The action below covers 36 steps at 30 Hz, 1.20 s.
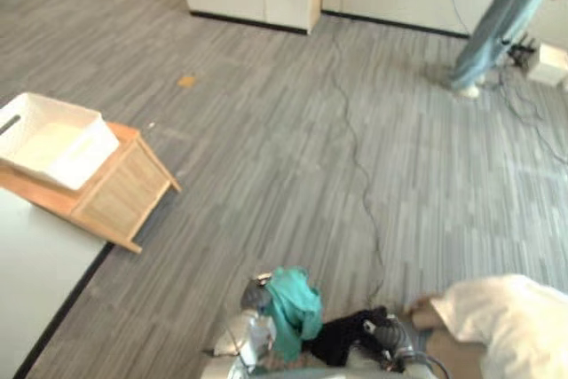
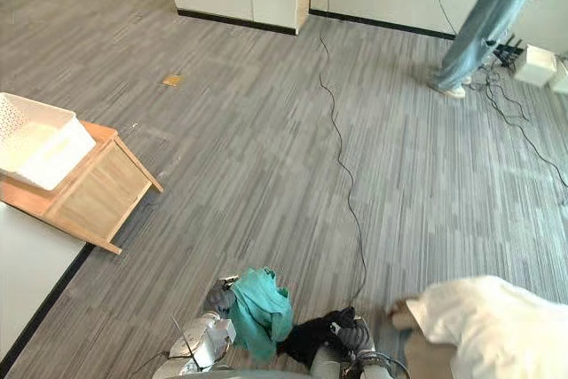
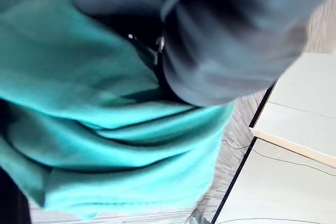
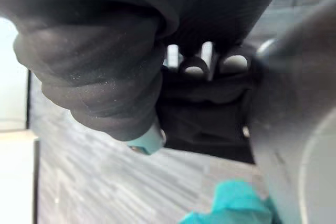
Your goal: Tidy the bed and pick cloth on bed and put in laundry
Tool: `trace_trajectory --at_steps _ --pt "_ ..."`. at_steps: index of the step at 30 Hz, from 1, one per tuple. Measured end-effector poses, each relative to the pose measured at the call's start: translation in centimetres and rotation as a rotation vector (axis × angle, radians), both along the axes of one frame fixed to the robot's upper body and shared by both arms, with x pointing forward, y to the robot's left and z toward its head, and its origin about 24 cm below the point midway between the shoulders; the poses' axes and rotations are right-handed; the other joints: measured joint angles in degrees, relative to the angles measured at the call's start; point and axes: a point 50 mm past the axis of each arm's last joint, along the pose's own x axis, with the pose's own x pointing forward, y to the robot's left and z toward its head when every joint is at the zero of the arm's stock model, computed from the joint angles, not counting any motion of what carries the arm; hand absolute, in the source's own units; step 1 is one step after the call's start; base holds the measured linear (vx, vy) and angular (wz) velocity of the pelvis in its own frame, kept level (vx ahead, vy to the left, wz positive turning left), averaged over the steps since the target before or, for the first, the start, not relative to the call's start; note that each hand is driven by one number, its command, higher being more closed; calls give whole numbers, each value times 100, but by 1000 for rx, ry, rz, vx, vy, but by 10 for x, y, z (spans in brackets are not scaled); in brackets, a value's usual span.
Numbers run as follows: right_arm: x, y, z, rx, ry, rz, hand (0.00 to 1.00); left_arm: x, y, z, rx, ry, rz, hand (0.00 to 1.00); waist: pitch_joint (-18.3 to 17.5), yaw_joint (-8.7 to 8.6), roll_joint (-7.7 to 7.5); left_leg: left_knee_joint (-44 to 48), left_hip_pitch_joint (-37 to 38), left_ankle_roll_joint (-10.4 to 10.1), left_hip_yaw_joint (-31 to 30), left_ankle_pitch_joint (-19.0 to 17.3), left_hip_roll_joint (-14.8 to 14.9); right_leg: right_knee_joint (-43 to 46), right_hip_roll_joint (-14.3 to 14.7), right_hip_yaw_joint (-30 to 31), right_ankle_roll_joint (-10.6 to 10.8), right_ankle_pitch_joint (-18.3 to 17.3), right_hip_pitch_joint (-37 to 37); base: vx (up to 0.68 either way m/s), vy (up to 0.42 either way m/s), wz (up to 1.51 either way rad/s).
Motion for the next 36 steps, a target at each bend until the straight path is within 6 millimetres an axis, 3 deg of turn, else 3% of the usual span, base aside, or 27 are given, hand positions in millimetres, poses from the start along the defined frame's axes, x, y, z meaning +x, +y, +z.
trace_trajectory --at_steps 2,3,4,5,6,7,8,10,12,13,14,15,17,19,21,23,26,27,28,29,30,31,32,33,34,35,36 --pt "8 -4 8 -2 -59 -9 100 2 -1 1 -1 -3 -3 100 76 -101 80 59 151 -32 -245 -15 230 -921 117 -62 25 -110 -676 567 -221 90" --pt "12 -6 11 -7 -86 -16 100 3 -2 1 -3 -5 -5 100 133 -138 180 101 252 -237 -349 -40 444 -1798 217 21 76 19 -924 621 -280 108" --pt "17 -11 13 -18 -98 -24 100 3 -1 0 0 -2 -3 100 180 -175 281 109 390 -559 -435 -90 725 -3252 326 261 215 622 -1066 558 -276 106" --pt "18 -12 13 -20 -98 -27 100 2 0 0 5 0 -2 100 187 -182 284 100 473 -686 -476 -125 817 -3934 317 400 271 960 -1074 623 -349 117" --pt "18 -12 12 -24 -94 -22 100 0 4 -3 9 16 20 100 200 -176 288 -21 786 -1078 -499 -224 1080 -4897 305 664 335 2083 -1028 546 -327 81" --pt "20 -12 13 -23 -96 -20 100 -1 6 -5 13 25 29 100 181 -169 292 -41 874 -1159 -527 -235 1185 -4838 331 648 274 2573 -996 708 -419 64" --pt "30 -16 17 -38 -116 -3 100 0 6 -9 13 48 40 100 226 -103 486 -5 909 -1436 -548 -76 1427 -4343 510 556 89 2471 -1126 679 -422 36" --pt "35 -18 19 -47 -126 0 100 7 2 -7 -1 32 40 100 285 -80 481 192 833 -1539 -657 556 1580 -3209 405 534 -116 1741 -1402 644 -438 49" --pt "36 -11 21 -43 -124 47 100 5 -4 -7 -26 39 49 100 290 -73 476 1606 327 -1072 -1027 1568 2018 -2691 521 154 -330 831 -988 644 -457 55" --pt "36 -8 21 -44 -123 69 100 4 -5 -8 -31 42 53 100 305 -55 498 2127 71 -934 -1159 2018 2197 -2774 638 77 -388 710 -795 626 -432 28" --pt "36 -5 21 -41 -124 98 100 1 -6 -9 -51 53 59 100 350 22 549 3564 -606 -775 -1423 2205 2597 -3087 950 -93 -550 578 -325 580 -374 -16" --pt "36 0 21 -33 -122 114 100 -3 -6 -11 -63 69 63 100 385 144 544 4745 -1078 -729 -1482 1730 2669 -3316 1140 -89 -720 481 112 646 -390 -24" --pt "33 3 19 -25 -110 123 100 -8 -8 -13 -79 87 66 100 465 186 385 5363 -1583 -766 -1507 1206 2398 -3711 1229 -87 -807 414 683 486 -288 -15" --pt "30 -1 17 -38 -89 125 100 -9 -14 -11 -98 85 44 100 498 277 310 5134 -2369 -985 -1520 673 1585 -4436 1318 -42 -813 414 1401 445 -198 -1" --pt "28 -5 13 -47 -64 124 100 -7 -14 -6 -121 66 59 100 495 418 345 4474 -2777 -1080 -1243 358 1059 -4875 1397 -4 -814 412 1818 496 -116 -11" --pt "30 -7 12 -53 -58 129 100 -6 -14 0 -139 36 75 100 503 463 331 3532 -3028 -1020 -651 278 724 -5269 1433 -15 -796 379 2194 583 -83 2" --pt "30 -11 13 -68 -56 128 100 -4 -16 5 -157 13 79 100 491 555 280 2297 -3065 -947 1368 312 530 -5719 1501 -318 -458 164 2905 540 -42 42" --pt "28 -15 12 -81 -48 125 100 -7 -16 4 -157 21 83 100 423 563 352 1779 -2847 -501 2166 506 486 -5561 1657 -365 -256 3 3090 572 32 61" --pt "24 -14 9 -81 -28 122 100 -11 -11 1 -152 33 106 100 283 588 388 1489 -2662 1000 2508 305 465 -4871 1763 -340 -173 -276 2994 576 41 76" --pt "26 -8 5 -66 -16 122 100 -12 -5 -1 -142 46 129 100 220 549 109 1600 -2621 969 2375 166 349 -4215 1580 -334 -128 -392 2808 606 28 100" --pt "22 -3 1 -56 6 127 100 -15 1 -3 -134 54 153 100 90 567 -155 1558 -2538 972 2082 -3 155 -2913 1334 -325 140 -276 2362 635 6 125" --pt "19 -2 -1 -59 20 128 100 -15 1 -3 -135 57 155 100 65 578 -276 1555 -2393 874 1782 -100 12 -1694 1089 -288 638 -9 1924 654 -7 140" --pt "20 -4 -1 -63 22 126 100 -16 -1 -4 -136 63 150 100 75 571 -296 1563 -2200 807 1561 -166 -54 -873 910 -283 706 39 1710 672 -18 147" --pt "19 -6 -2 -67 24 120 100 -19 -3 -5 -138 74 145 100 83 524 -228 1529 -1833 641 1202 -232 -107 -48 598 -352 564 76 1516 552 -39 129" --pt "17 -6 -2 -67 28 115 100 -20 -3 -5 -137 80 139 100 80 528 -176 1460 -1607 573 1036 -254 -108 183 441 -407 496 81 1449 794 -62 181" --pt "11 -6 -2 -64 34 110 100 -20 -3 -4 -127 75 124 100 4 495 -6 1064 -1002 394 341 -147 -106 237 91 -450 189 52 1148 630 -70 154" --pt "10 -5 -2 -61 28 110 100 -19 -2 -3 -123 68 121 100 -44 472 2 943 -887 332 143 -110 -90 120 39 -408 157 33 1012 618 -99 164"
